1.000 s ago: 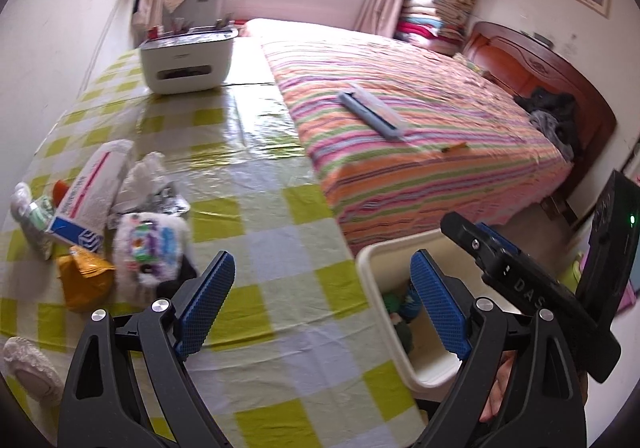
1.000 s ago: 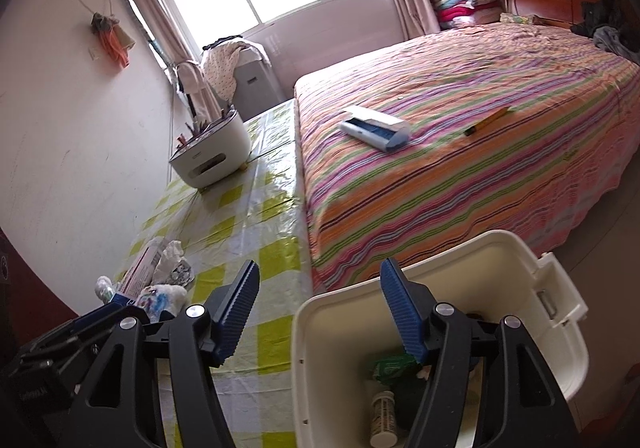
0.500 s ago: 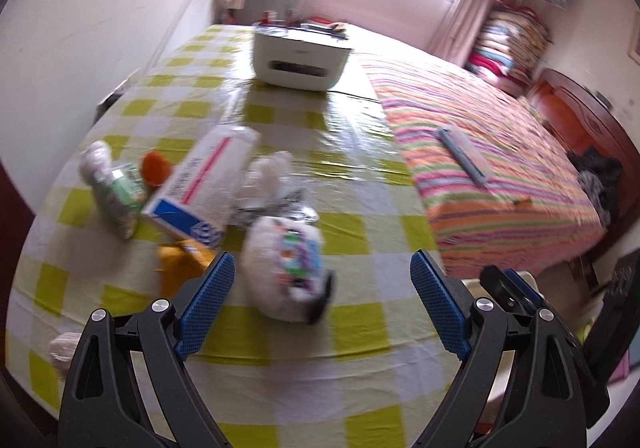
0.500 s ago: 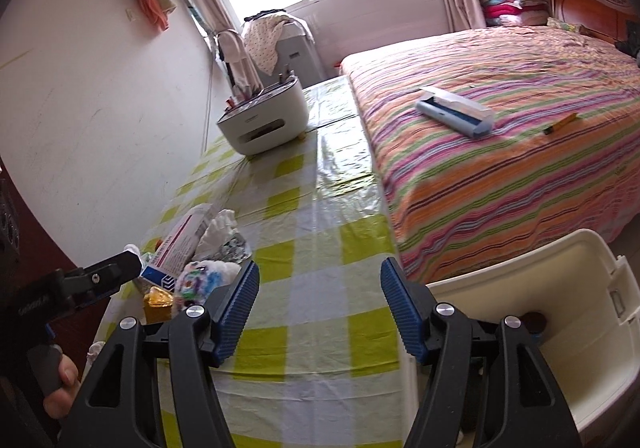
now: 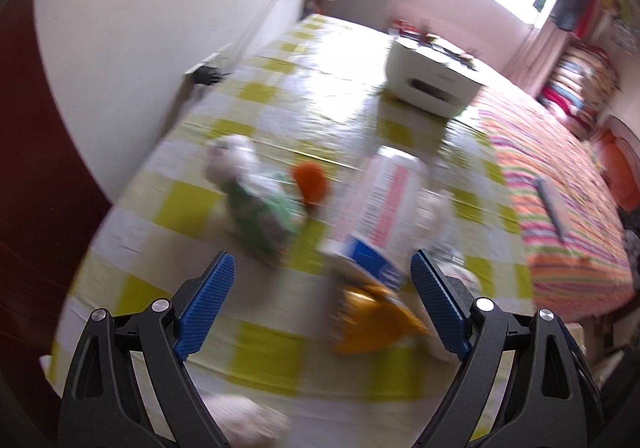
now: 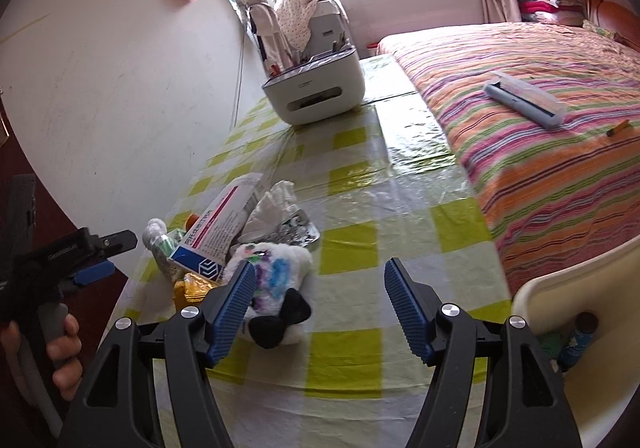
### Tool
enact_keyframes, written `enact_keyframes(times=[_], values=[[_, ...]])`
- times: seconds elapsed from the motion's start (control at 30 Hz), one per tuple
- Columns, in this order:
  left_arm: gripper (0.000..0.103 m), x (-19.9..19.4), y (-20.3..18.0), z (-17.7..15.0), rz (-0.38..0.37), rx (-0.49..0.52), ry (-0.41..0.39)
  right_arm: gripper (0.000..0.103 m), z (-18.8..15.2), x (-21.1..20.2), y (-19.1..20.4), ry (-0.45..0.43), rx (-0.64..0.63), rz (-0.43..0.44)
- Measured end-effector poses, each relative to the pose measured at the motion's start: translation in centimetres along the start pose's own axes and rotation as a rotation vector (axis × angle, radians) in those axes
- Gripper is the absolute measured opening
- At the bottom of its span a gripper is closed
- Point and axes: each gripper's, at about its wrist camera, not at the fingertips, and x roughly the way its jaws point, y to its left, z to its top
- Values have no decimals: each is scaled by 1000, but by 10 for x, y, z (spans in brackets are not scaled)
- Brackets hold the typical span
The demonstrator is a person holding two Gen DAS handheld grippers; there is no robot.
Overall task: Collect trash
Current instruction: 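Move both open tools back over the table toward the remaining trash, then grasp the white plastic bag with the left tool while the right tool grasps the plush toy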
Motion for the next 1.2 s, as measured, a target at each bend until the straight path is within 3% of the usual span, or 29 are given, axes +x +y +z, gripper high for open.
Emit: enact_keyframes(times=[0.13,0.3,0.5,0.63,0.9,0.97,1.03,1.13,1.17,1.2], values=[[88,19,32,14,69,-49,27,66,-1,16,11,30,-3,15],[88,32,51,29,102,-62,42,69,-1,41,22,90,-11,24],[88,43,56,42,104,-44,49,71,-3,77,40,191,-63,16],[88,52,57,46,123,-44,50,78,-6,91,47,217,-90,7],[88,84,63,55,131,-91,113,79,-7,112,53,261,-105,27],[88,88,63,57,124,-106,112,78,-7,113,55,259,-116,27],[88,93,60,58,123,-100,115,62,-8,114,56,261,-111,47],[86,97,59,58,103,-98,111,55,-8,110,59,251,-144,50],[83,98,59,58,93,-98,113,54,-9,109,61,246,-151,51],[73,99,59,58,72,-97,115,53,-9,107,61,241,-154,53]])
